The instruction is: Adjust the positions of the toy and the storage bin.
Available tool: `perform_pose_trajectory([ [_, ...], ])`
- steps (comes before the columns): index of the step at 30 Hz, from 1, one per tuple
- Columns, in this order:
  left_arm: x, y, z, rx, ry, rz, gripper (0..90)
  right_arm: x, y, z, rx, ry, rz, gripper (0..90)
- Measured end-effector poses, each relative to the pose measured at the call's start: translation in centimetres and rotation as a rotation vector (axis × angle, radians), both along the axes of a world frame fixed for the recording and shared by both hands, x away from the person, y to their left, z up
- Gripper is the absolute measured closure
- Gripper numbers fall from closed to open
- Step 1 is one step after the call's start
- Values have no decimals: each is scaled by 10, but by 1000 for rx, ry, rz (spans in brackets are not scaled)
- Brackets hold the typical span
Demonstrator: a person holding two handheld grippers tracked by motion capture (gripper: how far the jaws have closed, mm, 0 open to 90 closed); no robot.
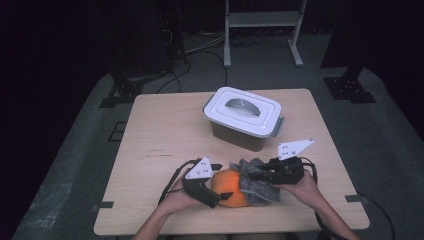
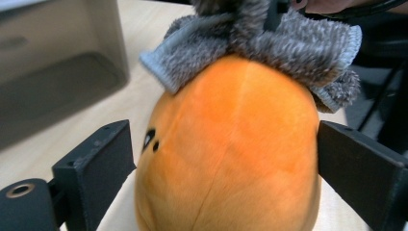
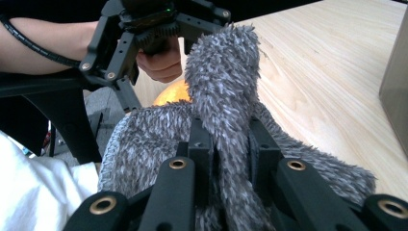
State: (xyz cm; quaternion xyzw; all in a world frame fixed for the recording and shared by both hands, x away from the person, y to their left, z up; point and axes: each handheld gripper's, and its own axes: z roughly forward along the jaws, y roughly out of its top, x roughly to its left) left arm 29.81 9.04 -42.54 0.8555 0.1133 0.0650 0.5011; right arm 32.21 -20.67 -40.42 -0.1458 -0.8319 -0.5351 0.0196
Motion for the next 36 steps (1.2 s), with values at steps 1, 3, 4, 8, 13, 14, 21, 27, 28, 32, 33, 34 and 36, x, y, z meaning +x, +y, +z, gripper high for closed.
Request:
perform_pose_trajectory([
  [1, -3, -2, 0, 20, -41, 4, 231, 0, 0, 2, -2, -3, -1, 757],
  [3, -6, -4, 4, 21, -82, 15, 334, -3, 3, 9, 7, -24, 0, 759],
  [4, -7, -6, 6, 19, -103, 24, 362, -3, 6, 12, 23, -31, 8, 759],
  [8, -9, -13, 10, 52, -160, 31, 381, -5, 29, 26, 25, -81, 42, 758],
  [13, -8, -2, 6, 41, -145, 45, 380, -1, 28, 19, -16, -80, 37, 758],
  [14, -8, 0, 4, 29, -135, 41, 370, 0, 24, 17, -14, -71, 27, 757],
  [21, 3, 0, 1, 2, 1, 47, 156, 1, 5, 9, -11, -28, -2, 758],
  [27, -6, -10, 10, 36, -89, 45, 365, -3, 20, 24, 7, -60, 28, 757],
  [28, -9, -14, 12, 44, -106, 40, 365, -4, 27, 26, 11, -68, 41, 757],
  [32, -10, -15, 14, 71, -142, 39, 370, -7, 45, 26, -41, -105, 53, 757],
  [33, -10, -12, 13, 71, -143, 38, 376, -6, 44, 25, -41, -97, 54, 757],
  [34, -10, -10, 12, 66, -142, 39, 379, -5, 42, 24, -45, -96, 53, 758],
  [36, -10, -6, 10, 60, -144, 38, 380, -2, 34, 24, -42, -94, 36, 758],
])
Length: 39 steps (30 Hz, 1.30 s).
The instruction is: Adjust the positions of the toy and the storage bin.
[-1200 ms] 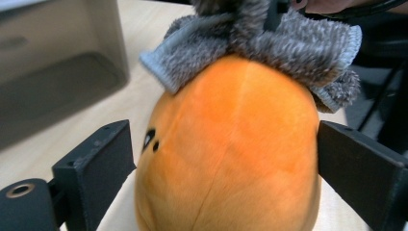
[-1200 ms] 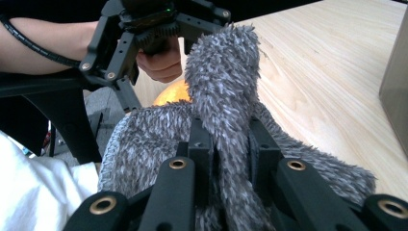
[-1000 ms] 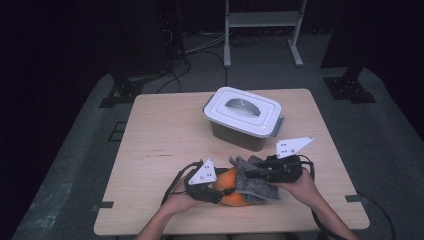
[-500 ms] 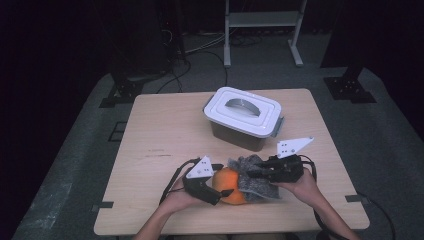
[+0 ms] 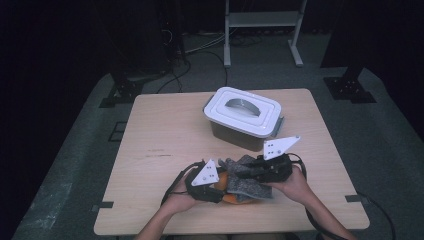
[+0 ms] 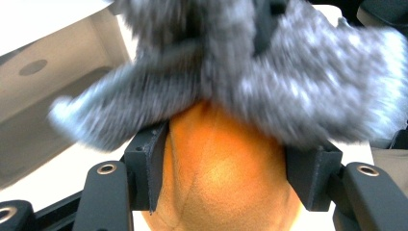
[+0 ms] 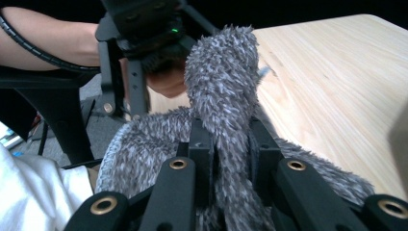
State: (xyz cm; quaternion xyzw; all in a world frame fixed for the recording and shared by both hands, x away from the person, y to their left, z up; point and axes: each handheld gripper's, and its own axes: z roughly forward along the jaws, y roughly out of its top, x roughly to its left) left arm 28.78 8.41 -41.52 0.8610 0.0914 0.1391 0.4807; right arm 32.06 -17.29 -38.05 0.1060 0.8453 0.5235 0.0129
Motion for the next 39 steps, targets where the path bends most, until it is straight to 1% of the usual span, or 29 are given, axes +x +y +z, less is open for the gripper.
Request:
perform_pose_trajectory([
  [1, 0, 2, -1, 0, 1, -1, 378, 2, -5, 0, 7, 4, -15, 758],
  [3, 0, 4, -2, -8, 17, -4, 367, 5, -13, -2, 16, 20, -46, 757],
  [5, 3, 5, -3, -20, 48, -6, 313, 7, -17, -6, 18, 40, -49, 757],
  [8, 8, 5, -4, -51, 123, 1, 154, 3, -17, -11, 21, 50, -41, 757],
  [9, 10, 4, -5, -49, 155, 4, 106, 1, -18, -12, 19, 57, -30, 757],
  [10, 12, 4, -7, -45, 189, 2, 87, -1, -18, -14, 16, 61, -19, 757],
  [11, 13, 4, -9, -46, 215, -7, 90, -4, -19, -15, 9, 61, -10, 757],
  [12, 12, 5, -11, -50, 219, -21, 130, -6, -20, -16, 7, 68, -4, 757],
  [13, 10, 4, -12, -47, 186, -20, 203, -8, -20, -15, 1, 65, -4, 756],
  [14, 8, 3, -11, -44, 162, -20, 252, -10, -19, -14, -3, 55, -5, 756],
  [16, 4, -1, -7, -35, 108, -17, 324, -12, -14, -10, 4, 43, 0, 757],
  [18, 1, -5, -4, -18, 48, -21, 356, -12, -6, -7, 11, 19, 2, 756],
  [19, -1, -6, -3, -5, 8, -20, 362, -11, -3, -5, 12, 10, 3, 756],
  [20, -1, -5, -2, 6, -14, -15, 367, -10, 0, -4, 9, -5, 4, 756],
  [22, 2, 0, -2, 12, -34, -11, 375, -8, 1, -3, 2, -13, -1, 756],
  [24, 5, 8, -4, -4, -26, -4, 373, -5, -6, -4, -2, -17, -21, 757],
  [25, 6, 11, -6, -16, -18, 0, 368, -2, -12, -6, -4, -10, -44, 756],
  [27, 8, 16, -9, -31, 6, 0, 340, 3, -21, -11, 2, 17, -70, 756],
  [28, 9, 17, -10, -39, 21, 3, 304, 4, -25, -14, 9, 33, -77, 756],
  [30, 11, 16, -11, -41, 57, 16, 186, 3, -26, -20, 18, 50, -78, 756],
  [31, 12, 16, -10, -34, 74, 26, 142, 2, -26, -22, 17, 50, -74, 756],
  [32, 13, 16, -10, -30, 101, 34, 107, 1, -25, -23, 16, 52, -70, 757],
  [33, 14, 17, -11, -33, 117, 31, 107, -1, -25, -23, 13, 58, -64, 756],
  [34, 13, 18, -11, -32, 122, 21, 139, -2, -25, -23, 10, 58, -59, 756],
  [35, 12, 18, -12, -25, 110, 16, 190, -3, -25, -23, 6, 59, -52, 757],
  [36, 10, 17, -11, -12, 87, 16, 237, -5, -23, -22, -1, 59, -47, 757],
  [38, 6, 13, -9, -14, 35, -1, 306, -7, -19, -18, -4, 45, -34, 757],
  [39, 4, 11, -9, -11, 17, -9, 327, -6, -15, -16, 0, 41, -27, 757],
])
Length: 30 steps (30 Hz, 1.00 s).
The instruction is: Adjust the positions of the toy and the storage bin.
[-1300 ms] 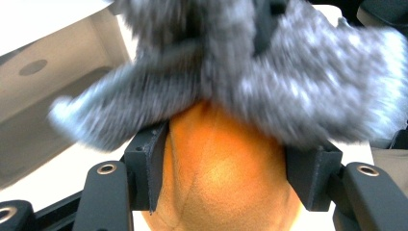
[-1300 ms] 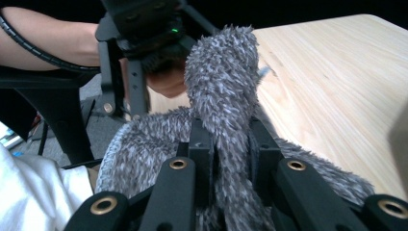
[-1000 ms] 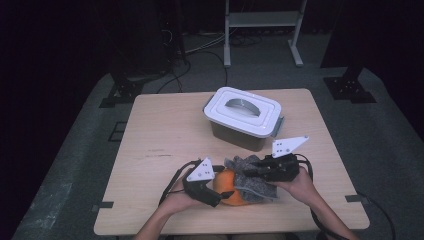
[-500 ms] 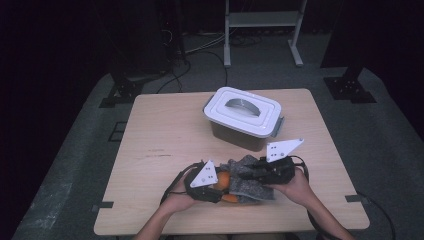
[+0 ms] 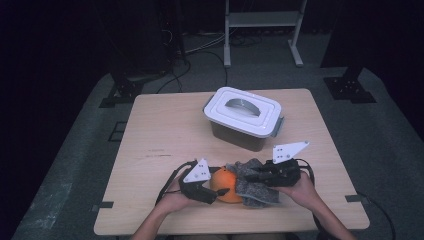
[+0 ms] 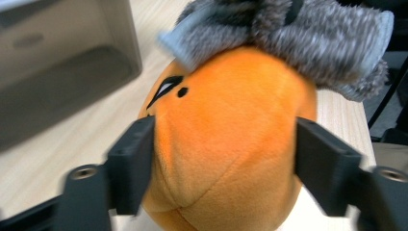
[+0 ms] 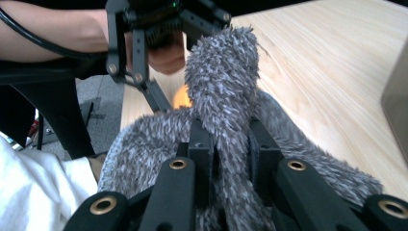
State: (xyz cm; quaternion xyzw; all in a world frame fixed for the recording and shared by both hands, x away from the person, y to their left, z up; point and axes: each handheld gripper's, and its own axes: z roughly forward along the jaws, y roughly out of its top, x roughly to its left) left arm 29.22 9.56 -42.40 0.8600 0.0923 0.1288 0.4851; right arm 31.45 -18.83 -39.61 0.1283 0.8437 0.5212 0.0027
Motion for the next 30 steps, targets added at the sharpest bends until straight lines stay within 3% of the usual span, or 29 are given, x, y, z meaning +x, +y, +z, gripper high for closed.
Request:
perform_pose_trajectory([
  [4, -5, -5, 1, 36, -70, -51, 358, 3, 15, 7, 10, -26, 23, 757],
  [8, -3, 3, -1, 32, -53, -31, 348, 7, 17, 8, -7, -38, 23, 757],
  [13, 4, 8, -2, -12, 29, 15, 197, 11, -4, -1, -8, -2, -37, 757],
  [17, 10, 3, 0, -23, 144, 19, 117, 5, -5, -6, 7, 16, -23, 757],
  [18, 10, 2, -1, -23, 149, 14, 126, 3, -3, -6, 7, 22, -8, 756],
  [20, 7, -1, -1, -2, 104, 6, 221, -1, 3, -5, -1, 16, 7, 756],
  [24, 0, -3, 1, 19, 19, -4, 324, -3, 16, -1, 2, -11, 34, 756],
  [28, 1, 5, -1, 7, 24, 8, 370, 2, 13, 0, -5, -27, 15, 757],
  [30, 2, 9, -3, 3, 33, 11, 374, 6, 4, -2, 4, -13, -10, 757],
])
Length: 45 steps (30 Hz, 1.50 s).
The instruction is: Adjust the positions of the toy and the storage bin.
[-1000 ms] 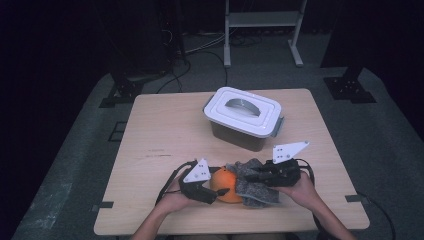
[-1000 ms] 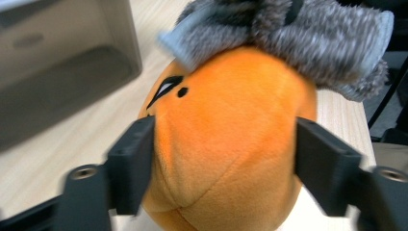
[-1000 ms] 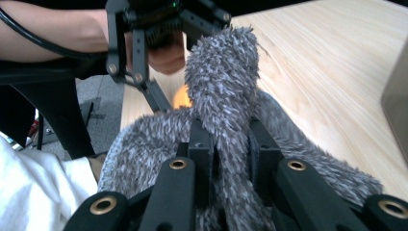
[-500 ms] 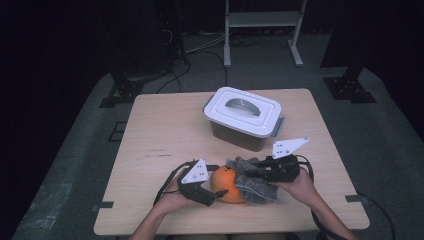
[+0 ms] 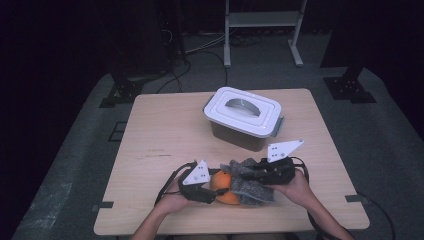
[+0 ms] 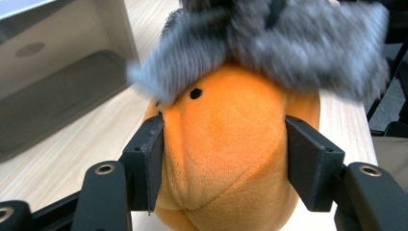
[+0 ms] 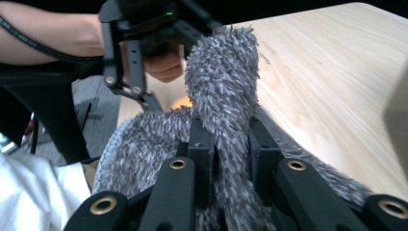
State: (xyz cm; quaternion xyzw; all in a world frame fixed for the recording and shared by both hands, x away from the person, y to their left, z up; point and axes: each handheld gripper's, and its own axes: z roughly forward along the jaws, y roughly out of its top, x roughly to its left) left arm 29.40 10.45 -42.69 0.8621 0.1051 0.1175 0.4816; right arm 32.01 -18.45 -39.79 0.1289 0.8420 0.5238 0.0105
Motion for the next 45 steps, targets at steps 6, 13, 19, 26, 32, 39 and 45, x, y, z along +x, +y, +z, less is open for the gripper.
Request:
perform_pose_trajectory([
  [6, 0, 1, -1, -6, 1, -2, 381, 3, -22, -10, -2, 29, -61, 756],
  [13, -4, -15, 10, 5, -13, 15, 392, -5, 0, 5, 33, -15, 3, 754],
  [19, -6, -7, 10, -4, -12, 24, 386, -3, -4, -1, 13, -10, -8, 755],
  [26, 3, -12, 4, -9, 35, -1, 83, 3, -15, -11, -11, 1, -35, 755],
  [32, 10, -18, 0, -18, 9, 4, 217, 13, -27, -15, 3, 23, -88, 755],
  [39, 3, -24, 21, 43, 9, 78, 409, 10, -21, 4, 104, 15, -42, 761],
  [45, -3, -23, 45, 57, 43, 102, 409, -7, 7, 28, 90, -78, 42, 760],
])
